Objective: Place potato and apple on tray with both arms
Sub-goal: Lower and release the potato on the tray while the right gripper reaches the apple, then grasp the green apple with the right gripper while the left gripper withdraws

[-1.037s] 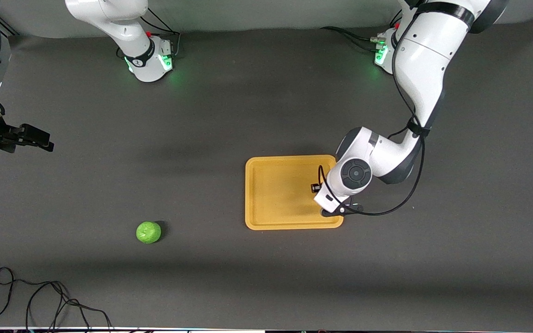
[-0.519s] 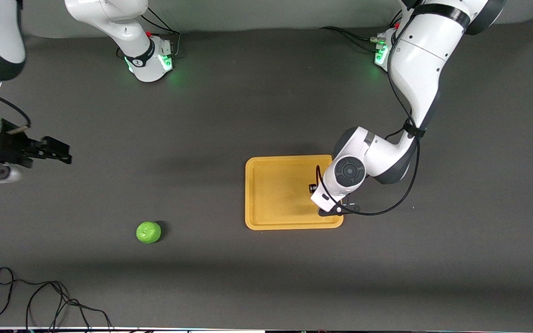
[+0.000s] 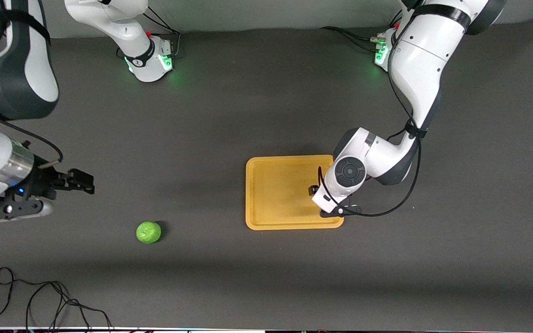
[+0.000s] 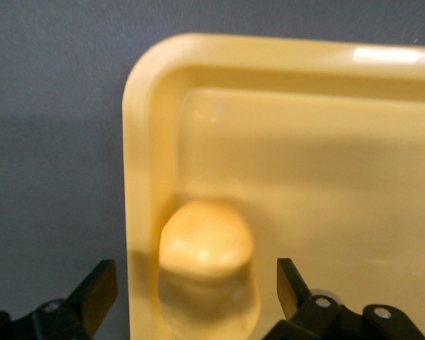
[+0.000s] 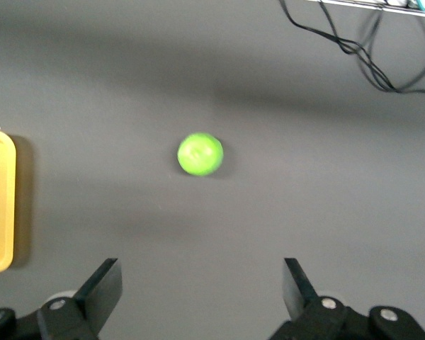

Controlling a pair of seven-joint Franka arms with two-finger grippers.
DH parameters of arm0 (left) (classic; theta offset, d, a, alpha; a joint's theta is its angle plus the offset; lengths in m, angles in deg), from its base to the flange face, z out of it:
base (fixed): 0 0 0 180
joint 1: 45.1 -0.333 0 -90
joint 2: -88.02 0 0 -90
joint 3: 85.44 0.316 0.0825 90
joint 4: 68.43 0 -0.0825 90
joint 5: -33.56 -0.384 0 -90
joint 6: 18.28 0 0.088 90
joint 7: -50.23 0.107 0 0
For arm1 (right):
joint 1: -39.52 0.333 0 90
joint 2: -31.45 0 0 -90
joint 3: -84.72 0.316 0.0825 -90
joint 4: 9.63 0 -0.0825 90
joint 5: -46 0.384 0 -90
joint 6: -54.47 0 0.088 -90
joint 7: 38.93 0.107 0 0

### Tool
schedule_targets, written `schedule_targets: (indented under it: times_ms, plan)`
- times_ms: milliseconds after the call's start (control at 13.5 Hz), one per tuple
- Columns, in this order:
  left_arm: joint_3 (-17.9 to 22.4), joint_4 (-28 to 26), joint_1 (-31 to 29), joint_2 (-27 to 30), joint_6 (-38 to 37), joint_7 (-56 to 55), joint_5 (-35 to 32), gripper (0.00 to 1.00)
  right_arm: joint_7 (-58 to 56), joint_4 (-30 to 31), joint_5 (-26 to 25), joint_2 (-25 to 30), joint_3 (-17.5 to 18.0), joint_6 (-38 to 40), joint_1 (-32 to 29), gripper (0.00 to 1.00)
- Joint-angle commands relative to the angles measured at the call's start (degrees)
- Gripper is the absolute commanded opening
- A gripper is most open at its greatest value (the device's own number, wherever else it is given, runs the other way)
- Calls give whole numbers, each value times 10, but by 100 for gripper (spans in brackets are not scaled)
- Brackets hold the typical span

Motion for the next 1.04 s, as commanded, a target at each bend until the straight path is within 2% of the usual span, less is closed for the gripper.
schedule_targets:
  times_ms: [0, 222, 370, 593, 741, 889, 963]
  plan:
    - [2, 3, -15, 59, -40, -15, -8, 100, 2, -19, 13, -56, -1, -51, 10, 100]
    - [1, -1, -54, 159, -121, -2, -9, 100, 1, 19, 13, -107, -1, -150, 9, 100]
    - [3, -5, -70, 204, -154, 2, -11, 100, 2, 55, 13, -137, -1, -222, 8, 100]
    - [0, -10, -143, 260, -190, 129, -3, 100, 2, 57, 24, -173, -1, -233, 6, 100]
    - [0, -13, -180, 291, -215, 211, -2, 100, -2, 58, 62, -194, -1, -242, 5, 100]
    - [0, -20, -218, 323, -237, 304, 0, 100, -6, 59, 63, -215, -1, -269, 9, 100]
    - [1, -33, -246, 344, -238, 350, 22, 100, -8, 60, 63, -225, -1, -282, 9, 100]
